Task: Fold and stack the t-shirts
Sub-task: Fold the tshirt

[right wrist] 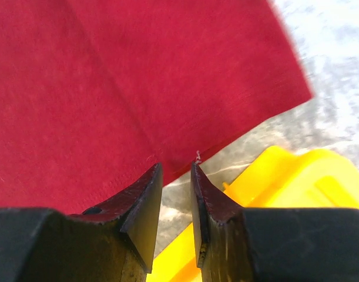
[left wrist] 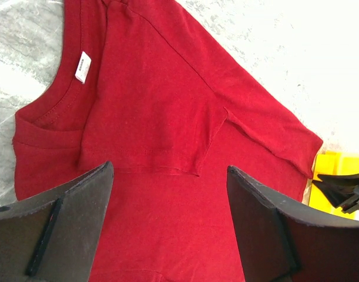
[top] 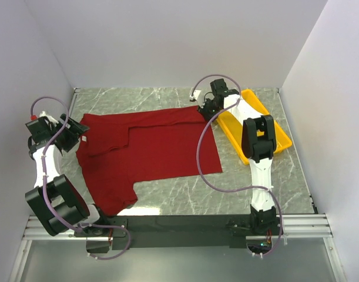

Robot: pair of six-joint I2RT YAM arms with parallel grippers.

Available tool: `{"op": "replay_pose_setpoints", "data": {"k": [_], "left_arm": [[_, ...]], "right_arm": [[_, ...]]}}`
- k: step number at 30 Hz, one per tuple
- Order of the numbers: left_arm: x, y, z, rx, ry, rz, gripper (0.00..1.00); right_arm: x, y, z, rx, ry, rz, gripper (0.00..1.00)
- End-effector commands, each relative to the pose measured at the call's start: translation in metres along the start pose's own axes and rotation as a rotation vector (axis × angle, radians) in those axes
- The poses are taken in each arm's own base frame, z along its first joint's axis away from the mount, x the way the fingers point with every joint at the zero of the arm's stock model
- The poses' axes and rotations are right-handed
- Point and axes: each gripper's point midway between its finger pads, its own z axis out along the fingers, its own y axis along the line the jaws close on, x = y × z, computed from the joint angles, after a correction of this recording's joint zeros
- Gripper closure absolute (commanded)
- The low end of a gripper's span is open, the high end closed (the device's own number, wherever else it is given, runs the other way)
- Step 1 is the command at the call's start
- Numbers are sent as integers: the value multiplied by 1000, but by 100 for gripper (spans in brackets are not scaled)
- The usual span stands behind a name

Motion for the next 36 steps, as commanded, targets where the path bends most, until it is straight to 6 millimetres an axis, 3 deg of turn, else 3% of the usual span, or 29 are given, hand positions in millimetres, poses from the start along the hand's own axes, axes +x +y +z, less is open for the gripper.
{"op": "replay_pose_setpoints", "data": {"k": [1,20,32,36], "left_arm": [[-3,-1,-3,11,-24,23,17],[1,3,1,16,-4,10,17],[1,5,0,12,-2,13,17],[0,6,-1,12,-3,14,17]], "right_arm": [[6,-5,-13,5,43,-94,66],[5,5,10,-44,65,-125,68],[4,-5,17,6,85,-131,92],[2,-23,13,88,78,-122,98]]}}
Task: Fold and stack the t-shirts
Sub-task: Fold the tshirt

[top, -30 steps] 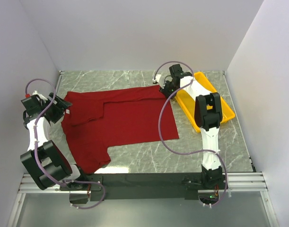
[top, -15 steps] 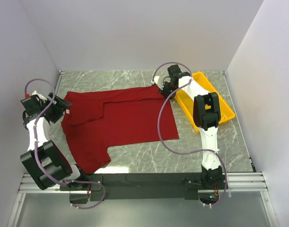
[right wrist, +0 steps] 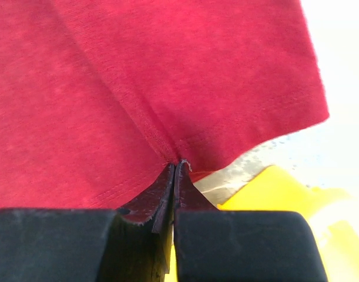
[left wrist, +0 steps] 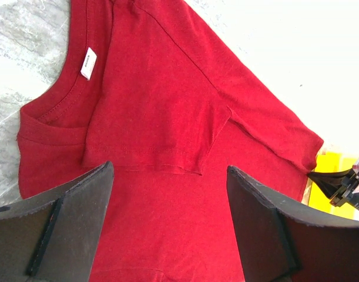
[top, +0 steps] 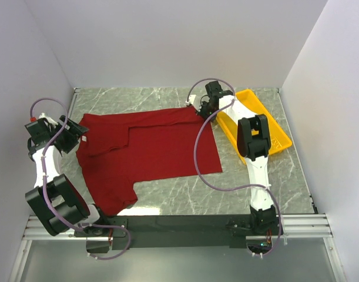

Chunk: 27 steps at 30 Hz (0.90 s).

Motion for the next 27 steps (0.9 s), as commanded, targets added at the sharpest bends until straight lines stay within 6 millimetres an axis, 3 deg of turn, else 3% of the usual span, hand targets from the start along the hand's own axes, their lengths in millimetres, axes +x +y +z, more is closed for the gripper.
{"op": "replay_pose_setpoints", "data": {"k": [1,6,14,18,20,21,24,25,26,27], "left_arm": [[-1,1,0,16,-4,27,17],[0,3,0,11,0,27,17],[-1,5,-1,5,2,25,17],[-4,9,-5,-31,-2,26,17],[-10,10,-13,-45,-29,21,17],[-13,8,-21,-47,-48,10,17],[-20,10,-39,-41,-104,-68,13],[-22,23,-47,-92,-128,-135,6],[-20,31,-51,-129,-134,-191,1],[-15,36,-55,-161,-122,-246,1]], "right_arm": [[-8,-25,-13,113,-9,0,99],[-7,-42,-18,162,-5,22,100],[0,-27,-17,116,11,-6,96],[-2,-15,-29,76,-16,-6,67],[-23,-8,-53,54,-108,0,61],[-37,-8,-76,67,-160,1,57],[-59,25,-102,-61,-276,-14,55],[-68,34,-120,-79,-318,-40,53],[-68,63,-120,-184,-364,-35,49],[-68,76,-124,-217,-392,-84,48]]}}
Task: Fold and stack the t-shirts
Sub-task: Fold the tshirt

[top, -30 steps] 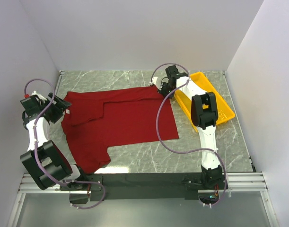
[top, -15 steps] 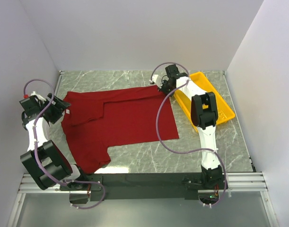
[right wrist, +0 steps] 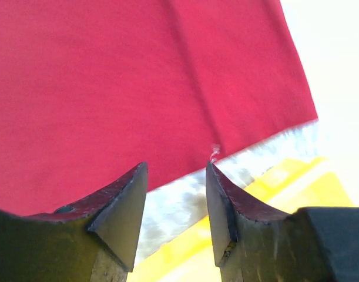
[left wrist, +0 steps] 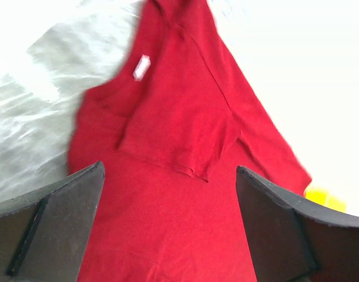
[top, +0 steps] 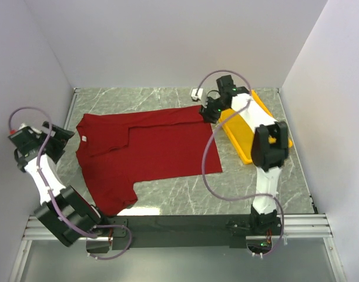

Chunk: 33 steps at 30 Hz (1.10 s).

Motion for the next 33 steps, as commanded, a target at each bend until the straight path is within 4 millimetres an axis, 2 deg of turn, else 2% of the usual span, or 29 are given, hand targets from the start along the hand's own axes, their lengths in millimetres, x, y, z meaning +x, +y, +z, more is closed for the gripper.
{"op": "replay_pose_setpoints", "data": {"k": [1,2,3,4,5,7,8,10,11,13,15,18,22,23,26,29,33], "left_arm": [[9,22,-21,-117,2,-175,1],[21,25,-21,-120,42,-194,1],[29,26,-23,-121,65,-208,1],[36,29,-25,-132,83,-218,1],[51,38,-29,-188,129,-238,0],[69,54,-34,-269,181,-263,1],[80,66,-39,-341,215,-277,4],[102,80,-44,-414,282,-309,6],[119,86,-48,-445,337,-337,14],[134,94,-51,-491,395,-363,20],[149,109,-58,-580,435,-383,21],[156,111,-57,-626,487,-384,26],[153,119,-54,-725,498,-312,27],[144,116,-49,-731,472,-302,27],[135,111,-35,-756,456,-242,27],[145,113,-24,-776,505,-197,28],[150,134,-25,-853,505,-147,29]], "right_arm": [[-51,65,-57,-167,-236,-111,48],[-37,95,-51,-253,-258,-150,43],[-37,109,-61,-260,-275,-193,43],[-30,122,-61,-279,-269,-205,43],[-10,145,-55,-326,-240,-183,43],[-1,167,-61,-350,-218,-230,43],[15,186,-59,-395,-190,-207,43],[24,199,-65,-406,-173,-214,43],[35,210,-62,-421,-155,-200,43],[49,220,-61,-428,-126,-190,43],[53,221,-58,-423,-114,-162,43],[54,222,-53,-421,-120,-138,43],[50,213,-50,-399,-123,-111,43],[50,212,-50,-397,-119,-110,43],[53,208,-48,-384,-103,-117,43],[56,208,-47,-397,-85,-120,43],[57,207,-48,-400,-74,-123,43]]}}
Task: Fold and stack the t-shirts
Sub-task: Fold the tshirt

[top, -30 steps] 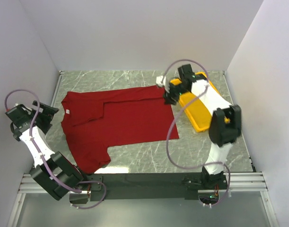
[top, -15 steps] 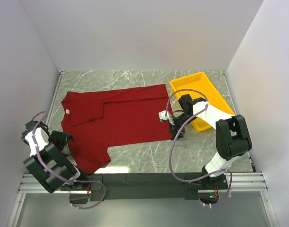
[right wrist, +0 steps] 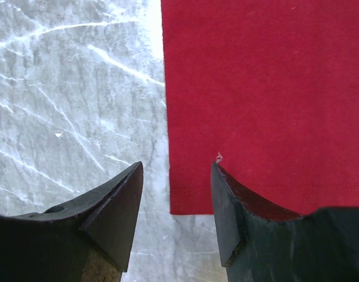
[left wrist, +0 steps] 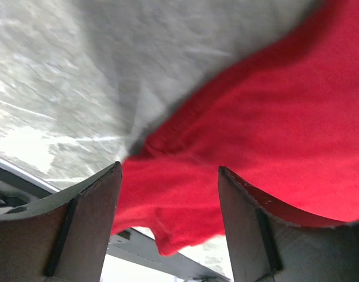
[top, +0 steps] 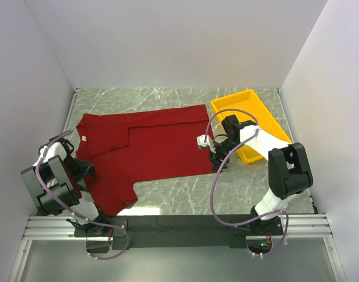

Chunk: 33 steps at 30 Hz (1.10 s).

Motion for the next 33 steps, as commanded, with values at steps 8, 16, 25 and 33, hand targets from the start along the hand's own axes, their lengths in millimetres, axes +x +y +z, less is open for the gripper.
{"op": "replay_pose_setpoints", "data": {"k": [8,16,25,33], "left_arm": [[-8,11,19,-85,-26,4,50],[-8,-14,33,4,10,62,78],[-17,-41,-9,163,-49,128,99],[3,-49,-12,269,8,154,99]], "right_arm": [[-6,-14,-10,43,16,-10,43],[0,-9,-10,32,39,-16,44],[18,14,-12,-97,73,-199,42],[37,-7,-4,-28,222,-181,43]]}}
